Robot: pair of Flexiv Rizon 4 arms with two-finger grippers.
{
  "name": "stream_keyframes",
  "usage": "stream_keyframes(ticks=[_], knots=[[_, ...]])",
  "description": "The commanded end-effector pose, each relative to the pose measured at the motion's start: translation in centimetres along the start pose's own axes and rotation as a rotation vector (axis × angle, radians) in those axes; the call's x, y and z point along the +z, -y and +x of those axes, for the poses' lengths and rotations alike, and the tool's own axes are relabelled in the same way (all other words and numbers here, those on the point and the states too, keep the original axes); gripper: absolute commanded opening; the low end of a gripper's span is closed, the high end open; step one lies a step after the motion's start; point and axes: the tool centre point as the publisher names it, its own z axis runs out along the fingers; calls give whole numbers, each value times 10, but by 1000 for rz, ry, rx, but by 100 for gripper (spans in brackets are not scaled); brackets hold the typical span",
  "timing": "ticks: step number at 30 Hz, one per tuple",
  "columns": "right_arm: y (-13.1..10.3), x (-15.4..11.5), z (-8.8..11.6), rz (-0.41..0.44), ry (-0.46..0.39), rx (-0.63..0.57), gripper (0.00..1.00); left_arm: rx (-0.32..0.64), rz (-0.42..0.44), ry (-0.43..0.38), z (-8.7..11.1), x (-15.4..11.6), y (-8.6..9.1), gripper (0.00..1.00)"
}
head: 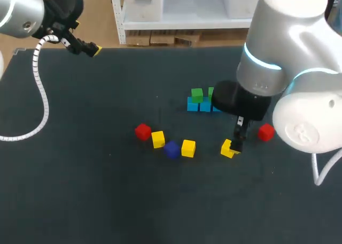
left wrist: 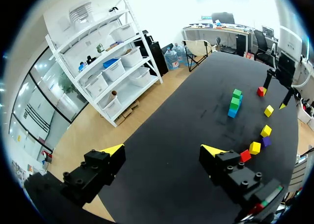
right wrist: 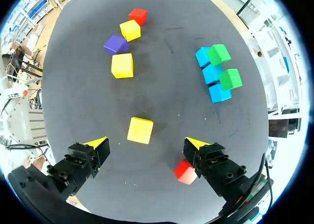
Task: Place the blue cubes, place green cubes on the blue cubes, place the yellow cubes on the green cubes, then place the red cubes on the yellow cubes, and place purple cube on the red cubes.
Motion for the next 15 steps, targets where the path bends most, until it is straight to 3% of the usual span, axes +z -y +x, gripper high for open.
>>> stream_keyframes(ticks=[1,10,15], knots=[[1,2,-5,-8,2,-8,100,3,4,5,1,0,-1,100],[-25,-5,-16,-27,34,-117,100,3,4,5,1,0,-1,100],[-29,-3,-29,-10,12,-187,100,3,4,5,1,0,-1,100]])
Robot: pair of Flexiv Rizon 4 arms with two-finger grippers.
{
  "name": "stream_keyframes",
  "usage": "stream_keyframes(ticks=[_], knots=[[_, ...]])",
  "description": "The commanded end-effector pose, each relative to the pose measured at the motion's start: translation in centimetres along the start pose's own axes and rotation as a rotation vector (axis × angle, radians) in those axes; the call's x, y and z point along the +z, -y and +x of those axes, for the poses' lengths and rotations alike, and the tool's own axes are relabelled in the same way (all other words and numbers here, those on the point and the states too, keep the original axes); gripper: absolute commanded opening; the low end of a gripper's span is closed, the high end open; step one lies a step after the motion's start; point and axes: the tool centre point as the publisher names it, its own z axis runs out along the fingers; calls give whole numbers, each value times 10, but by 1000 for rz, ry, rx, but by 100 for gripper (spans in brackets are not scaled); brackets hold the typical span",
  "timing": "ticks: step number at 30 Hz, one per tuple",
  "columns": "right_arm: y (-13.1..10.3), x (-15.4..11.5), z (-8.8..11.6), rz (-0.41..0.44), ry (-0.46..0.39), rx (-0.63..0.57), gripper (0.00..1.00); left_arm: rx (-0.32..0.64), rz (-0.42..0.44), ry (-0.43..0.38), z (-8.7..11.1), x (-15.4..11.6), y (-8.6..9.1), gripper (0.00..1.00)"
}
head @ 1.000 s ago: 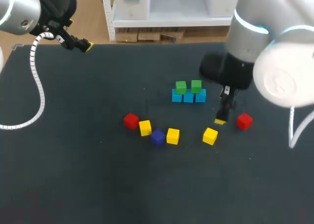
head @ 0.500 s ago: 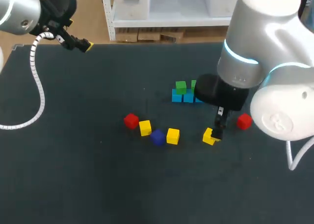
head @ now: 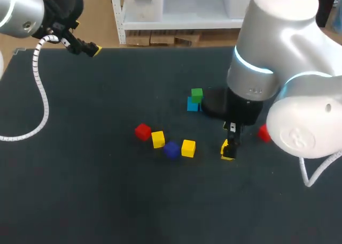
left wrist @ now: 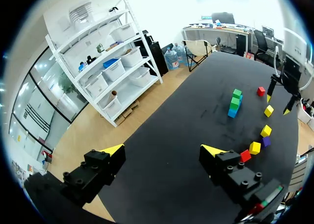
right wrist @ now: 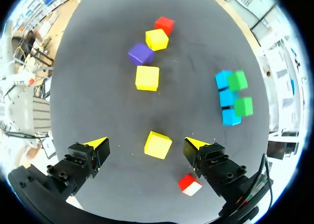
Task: Place the blue cubes, place green cubes on the blue cubes, place the yellow cubes on the green cubes, then place the red cubes on the yellow cubes, and place purple cube on the red cubes.
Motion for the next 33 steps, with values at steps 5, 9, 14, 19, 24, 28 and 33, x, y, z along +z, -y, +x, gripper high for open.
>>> stream_keyframes(ticks=[5,9,14,19,24,28,33], knots=[[-6,5,-27,3,-17,-105,100,2,5,5,1,0,-1,100],[-5,10,-41,12,-33,-144,100,2,5,5,1,0,-1,100],[-1,13,-55,9,-26,-153,100,2,5,5,1,0,-1,100],[5,16,-64,-8,-20,-126,100,2,5,5,1,0,-1,100],[9,22,-70,-23,-26,-93,100,2,5,5,1,0,-1,100],[11,24,-73,-36,-20,-66,100,2,5,5,1,0,-1,100],[12,29,-77,-37,-10,-52,100,2,5,5,1,0,-1,100]])
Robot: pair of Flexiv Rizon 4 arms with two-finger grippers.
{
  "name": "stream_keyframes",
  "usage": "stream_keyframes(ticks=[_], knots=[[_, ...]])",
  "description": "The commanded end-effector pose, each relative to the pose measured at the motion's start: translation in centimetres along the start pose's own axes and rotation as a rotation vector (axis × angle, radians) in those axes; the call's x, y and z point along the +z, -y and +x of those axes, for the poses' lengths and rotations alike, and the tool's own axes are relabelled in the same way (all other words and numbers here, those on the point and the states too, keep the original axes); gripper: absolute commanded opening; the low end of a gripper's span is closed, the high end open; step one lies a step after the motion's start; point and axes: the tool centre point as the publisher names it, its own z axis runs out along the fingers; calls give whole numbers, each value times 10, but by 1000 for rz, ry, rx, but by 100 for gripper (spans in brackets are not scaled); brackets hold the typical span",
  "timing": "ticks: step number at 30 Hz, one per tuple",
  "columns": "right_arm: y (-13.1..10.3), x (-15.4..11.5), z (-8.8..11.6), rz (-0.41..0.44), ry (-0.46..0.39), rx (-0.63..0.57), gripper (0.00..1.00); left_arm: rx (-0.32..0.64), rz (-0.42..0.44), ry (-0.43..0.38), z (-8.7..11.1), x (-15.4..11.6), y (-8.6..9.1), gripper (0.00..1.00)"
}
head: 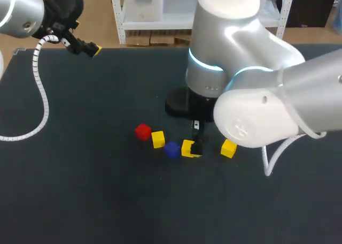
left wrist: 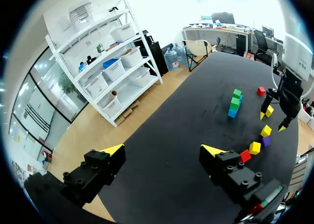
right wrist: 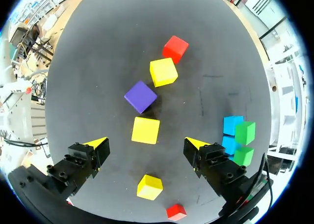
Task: Place the blue cubes, place green cubes on the blue cubes, place the yellow cubes on the green cubes, then place the red cubes on the yellow cubes, and place purple cube on the red cubes.
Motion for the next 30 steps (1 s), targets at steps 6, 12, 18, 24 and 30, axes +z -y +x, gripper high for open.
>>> stream_keyframes(ticks=[6,12,18,24,30], knots=[[8,15,-5,-10,-2,13,100,3,5,5,1,0,-1,100],[9,23,-7,-19,-12,11,100,3,5,5,1,0,-1,100],[9,28,-12,-17,-17,3,100,3,5,5,1,0,-1,100],[10,33,-12,-15,-28,3,55,3,5,5,1,0,-1,100],[10,32,-8,-6,-48,-5,4,3,5,5,1,0,-1,100]])
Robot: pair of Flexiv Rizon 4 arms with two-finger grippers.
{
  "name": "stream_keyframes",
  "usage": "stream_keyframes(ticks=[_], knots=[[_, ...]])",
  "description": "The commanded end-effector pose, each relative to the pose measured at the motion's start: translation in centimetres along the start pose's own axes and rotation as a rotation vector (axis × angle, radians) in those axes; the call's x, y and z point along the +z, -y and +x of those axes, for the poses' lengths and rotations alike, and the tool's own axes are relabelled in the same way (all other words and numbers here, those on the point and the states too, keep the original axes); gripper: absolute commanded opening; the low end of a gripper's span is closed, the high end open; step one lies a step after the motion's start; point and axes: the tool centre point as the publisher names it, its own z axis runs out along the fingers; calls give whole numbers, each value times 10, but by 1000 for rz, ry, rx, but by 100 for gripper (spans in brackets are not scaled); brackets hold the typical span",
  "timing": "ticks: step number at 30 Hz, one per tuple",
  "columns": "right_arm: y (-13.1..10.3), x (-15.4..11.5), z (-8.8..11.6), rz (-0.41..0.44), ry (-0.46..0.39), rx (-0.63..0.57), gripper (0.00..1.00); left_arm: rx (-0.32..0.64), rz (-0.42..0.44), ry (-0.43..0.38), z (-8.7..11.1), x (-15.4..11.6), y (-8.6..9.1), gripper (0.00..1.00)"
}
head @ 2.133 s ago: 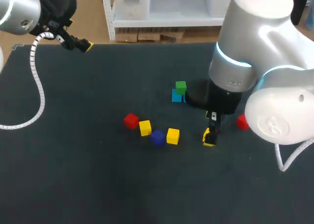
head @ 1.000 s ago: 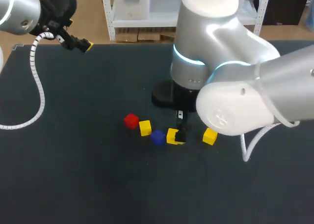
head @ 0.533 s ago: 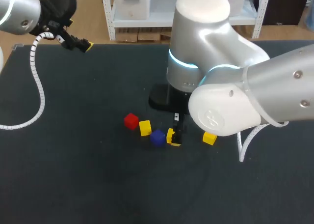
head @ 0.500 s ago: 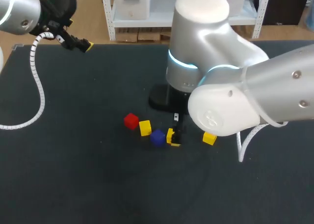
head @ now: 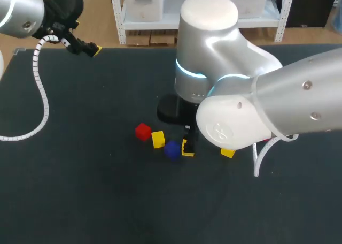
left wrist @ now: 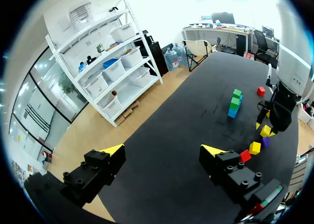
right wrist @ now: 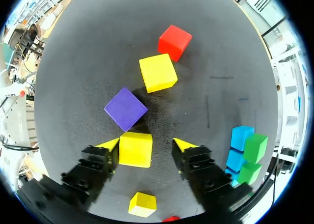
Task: Place the blue cubes, place green cubes on the blue cubes, place the yellow cubes on the green cubes, then place the red cubes on the yellow cubes, and place purple cube on the red cubes.
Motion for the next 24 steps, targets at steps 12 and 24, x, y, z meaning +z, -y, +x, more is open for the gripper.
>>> stream_keyframes(ticks=[12,24], knots=[[-2,-40,26,-11,-9,-52,0,3,5,5,1,0,-1,100],[23,-107,48,43,37,-94,0,3,5,5,1,0,-1,100]])
